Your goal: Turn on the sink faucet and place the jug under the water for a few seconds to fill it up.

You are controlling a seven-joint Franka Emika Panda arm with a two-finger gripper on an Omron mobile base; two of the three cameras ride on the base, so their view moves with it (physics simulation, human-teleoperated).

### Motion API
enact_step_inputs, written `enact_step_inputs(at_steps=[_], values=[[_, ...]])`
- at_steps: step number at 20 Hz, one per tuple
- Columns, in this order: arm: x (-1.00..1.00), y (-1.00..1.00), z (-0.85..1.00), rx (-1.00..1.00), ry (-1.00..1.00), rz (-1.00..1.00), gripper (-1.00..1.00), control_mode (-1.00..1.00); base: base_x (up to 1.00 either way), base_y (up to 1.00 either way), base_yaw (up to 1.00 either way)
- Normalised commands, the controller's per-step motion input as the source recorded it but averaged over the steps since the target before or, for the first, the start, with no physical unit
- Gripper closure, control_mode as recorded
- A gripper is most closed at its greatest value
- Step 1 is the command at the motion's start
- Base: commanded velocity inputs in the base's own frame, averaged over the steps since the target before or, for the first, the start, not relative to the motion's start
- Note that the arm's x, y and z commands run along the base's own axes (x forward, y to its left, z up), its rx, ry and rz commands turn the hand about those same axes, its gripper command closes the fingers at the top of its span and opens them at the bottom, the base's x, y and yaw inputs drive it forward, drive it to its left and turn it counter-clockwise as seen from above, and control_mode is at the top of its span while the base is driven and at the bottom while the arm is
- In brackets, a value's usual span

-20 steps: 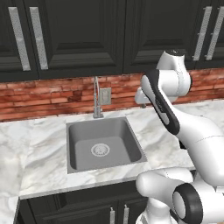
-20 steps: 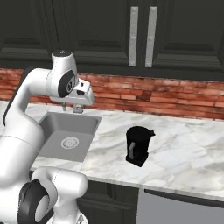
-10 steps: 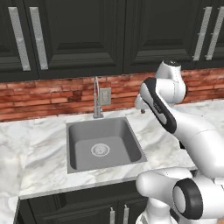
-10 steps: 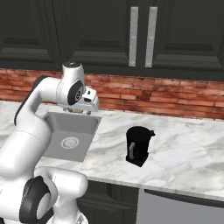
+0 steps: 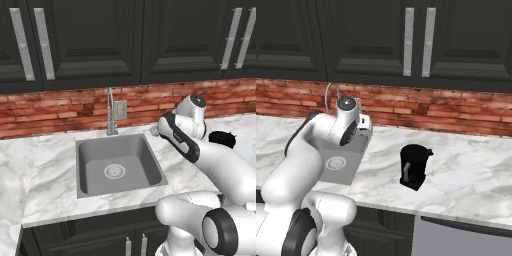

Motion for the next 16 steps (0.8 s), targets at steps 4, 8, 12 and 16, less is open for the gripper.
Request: enact_step_inputs(at_steps=[4,8,12,16], values=[[0.41,0.28,0.04,0.00,-0.28,0.17,-1.00,-1.00,0.00,0.00,0.00],[0.49,0.33,0.00,0.00,-0.26,0.17,-1.00,-1.00,0.00,0.00,0.00],[0.58,0.16,0.00,0.00,-0.15,0.16,-1.00,-1.00,0.00,0.00,0.00],[0.53,0.00,0.00,0.00,0.00,0.19,-1.00,-1.00,0.00,0.00,0.00]])
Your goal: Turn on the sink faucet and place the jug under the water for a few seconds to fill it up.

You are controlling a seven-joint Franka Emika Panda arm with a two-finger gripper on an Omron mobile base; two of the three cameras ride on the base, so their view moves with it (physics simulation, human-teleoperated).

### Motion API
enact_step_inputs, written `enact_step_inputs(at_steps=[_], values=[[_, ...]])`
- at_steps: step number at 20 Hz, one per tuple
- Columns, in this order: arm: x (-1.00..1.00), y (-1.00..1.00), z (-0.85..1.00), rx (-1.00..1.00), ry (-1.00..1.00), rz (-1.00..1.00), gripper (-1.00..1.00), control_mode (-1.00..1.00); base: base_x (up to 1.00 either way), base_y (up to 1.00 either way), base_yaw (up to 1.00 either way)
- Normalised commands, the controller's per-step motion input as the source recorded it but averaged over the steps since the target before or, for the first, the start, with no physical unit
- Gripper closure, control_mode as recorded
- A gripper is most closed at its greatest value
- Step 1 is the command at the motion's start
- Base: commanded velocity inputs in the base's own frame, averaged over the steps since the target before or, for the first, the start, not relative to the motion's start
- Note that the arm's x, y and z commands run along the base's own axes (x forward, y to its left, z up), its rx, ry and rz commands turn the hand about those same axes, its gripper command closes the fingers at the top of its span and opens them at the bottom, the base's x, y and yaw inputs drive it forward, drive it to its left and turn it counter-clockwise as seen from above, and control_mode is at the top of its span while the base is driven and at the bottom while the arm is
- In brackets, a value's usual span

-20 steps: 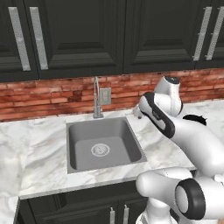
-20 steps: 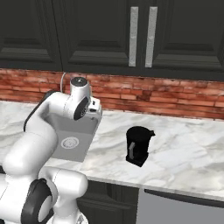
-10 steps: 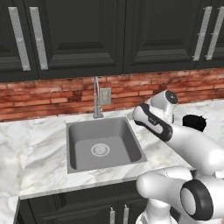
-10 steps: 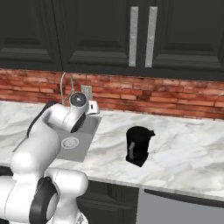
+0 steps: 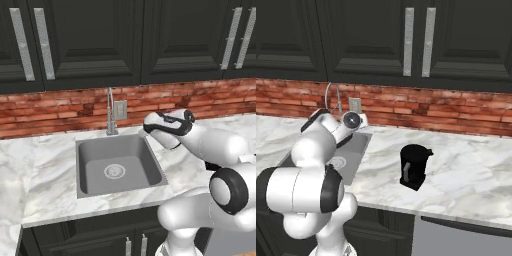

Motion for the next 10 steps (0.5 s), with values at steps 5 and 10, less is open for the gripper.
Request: enact_step_inputs(at_steps=[5,10], values=[[0.37,0.00,-0.08,0.00,0.00,0.16,-1.00,-1.00,0.00,0.00,0.00],[0.28,0.04,-0.02,0.00,0.00,0.05,-1.00,-1.00,0.00,0.00,0.00]])
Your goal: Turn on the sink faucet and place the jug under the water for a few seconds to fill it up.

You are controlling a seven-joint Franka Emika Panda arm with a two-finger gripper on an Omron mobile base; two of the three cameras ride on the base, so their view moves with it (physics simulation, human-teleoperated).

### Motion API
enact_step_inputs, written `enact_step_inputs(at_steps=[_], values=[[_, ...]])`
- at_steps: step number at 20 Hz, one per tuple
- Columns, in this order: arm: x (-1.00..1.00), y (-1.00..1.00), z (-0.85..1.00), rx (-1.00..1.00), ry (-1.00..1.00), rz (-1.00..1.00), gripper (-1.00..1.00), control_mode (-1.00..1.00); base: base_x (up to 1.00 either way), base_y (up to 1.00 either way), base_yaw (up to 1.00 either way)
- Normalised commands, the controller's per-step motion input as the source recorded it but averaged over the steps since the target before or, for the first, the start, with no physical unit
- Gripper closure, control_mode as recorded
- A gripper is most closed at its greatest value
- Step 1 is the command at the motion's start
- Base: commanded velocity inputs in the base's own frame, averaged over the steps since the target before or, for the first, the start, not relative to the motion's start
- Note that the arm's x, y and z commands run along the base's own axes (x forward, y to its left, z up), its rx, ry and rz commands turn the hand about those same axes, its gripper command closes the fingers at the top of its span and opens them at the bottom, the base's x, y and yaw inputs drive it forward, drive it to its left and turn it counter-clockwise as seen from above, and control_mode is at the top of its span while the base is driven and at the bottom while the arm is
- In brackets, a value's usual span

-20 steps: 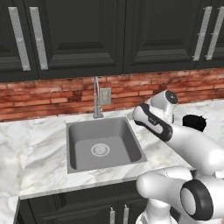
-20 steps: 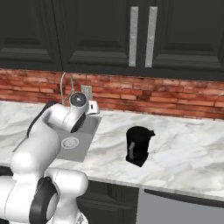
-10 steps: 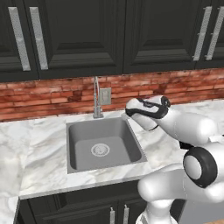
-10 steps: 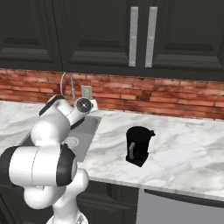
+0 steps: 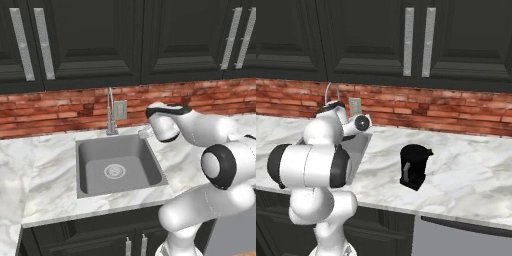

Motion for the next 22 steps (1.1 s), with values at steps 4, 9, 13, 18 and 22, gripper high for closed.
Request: enact_step_inputs(at_steps=[4,9,13,18,22], values=[[0.41,0.17,0.00,0.00,0.00,0.00,-1.00,-1.00,0.00,0.00,0.00],[0.39,0.18,0.00,0.00,0.00,0.00,-1.00,-1.00,0.00,0.00,0.00],[0.27,0.25,-0.08,0.00,-0.01,0.00,-1.00,-1.00,0.00,0.00,0.00],[0.21,0.14,-0.10,0.00,-0.09,0.02,-1.00,-1.00,0.00,0.00,0.00],[0.27,0.06,-0.03,0.03,-0.15,0.03,-1.00,-1.00,0.00,0.00,0.00]])
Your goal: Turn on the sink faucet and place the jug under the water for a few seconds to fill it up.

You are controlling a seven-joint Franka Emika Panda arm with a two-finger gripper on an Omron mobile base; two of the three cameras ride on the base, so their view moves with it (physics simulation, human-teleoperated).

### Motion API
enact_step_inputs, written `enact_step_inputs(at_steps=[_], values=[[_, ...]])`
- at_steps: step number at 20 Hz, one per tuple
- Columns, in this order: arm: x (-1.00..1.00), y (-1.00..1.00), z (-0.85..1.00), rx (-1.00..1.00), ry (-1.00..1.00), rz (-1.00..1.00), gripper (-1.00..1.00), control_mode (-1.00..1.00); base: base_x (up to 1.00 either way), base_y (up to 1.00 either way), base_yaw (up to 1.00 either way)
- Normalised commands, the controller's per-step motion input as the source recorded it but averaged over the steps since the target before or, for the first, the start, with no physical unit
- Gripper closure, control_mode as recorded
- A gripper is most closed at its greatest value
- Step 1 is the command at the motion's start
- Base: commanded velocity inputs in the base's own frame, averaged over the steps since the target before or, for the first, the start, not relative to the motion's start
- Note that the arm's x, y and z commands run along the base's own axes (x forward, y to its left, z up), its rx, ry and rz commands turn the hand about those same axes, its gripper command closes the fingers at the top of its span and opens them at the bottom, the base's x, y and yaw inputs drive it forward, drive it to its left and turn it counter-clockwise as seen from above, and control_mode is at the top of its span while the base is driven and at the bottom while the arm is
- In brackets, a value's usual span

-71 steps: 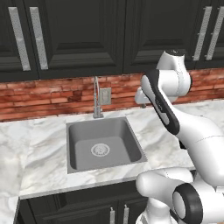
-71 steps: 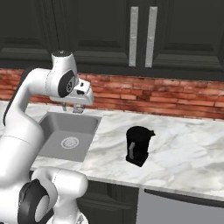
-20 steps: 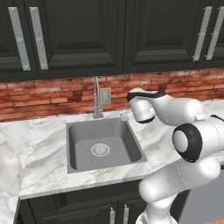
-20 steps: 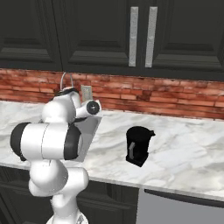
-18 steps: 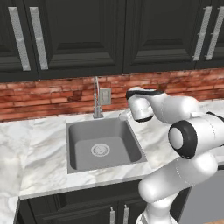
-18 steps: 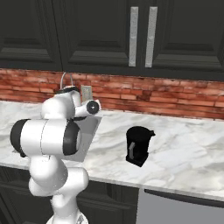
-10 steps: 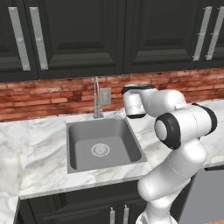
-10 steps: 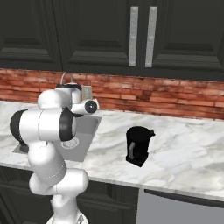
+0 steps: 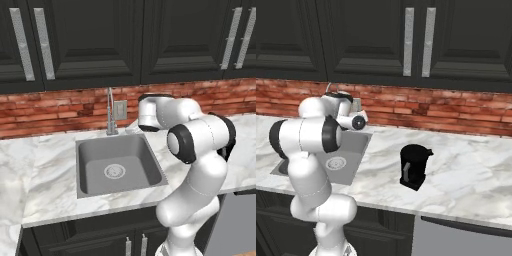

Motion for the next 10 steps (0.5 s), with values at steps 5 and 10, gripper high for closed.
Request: enact_step_inputs(at_steps=[5,10], values=[[0.25,0.00,0.00,0.03,-0.11,0.05,-1.00,-1.00,0.00,0.00,0.00],[0.30,0.05,-0.06,0.00,-0.03,0.05,-1.00,-1.00,0.00,0.00,0.00]])
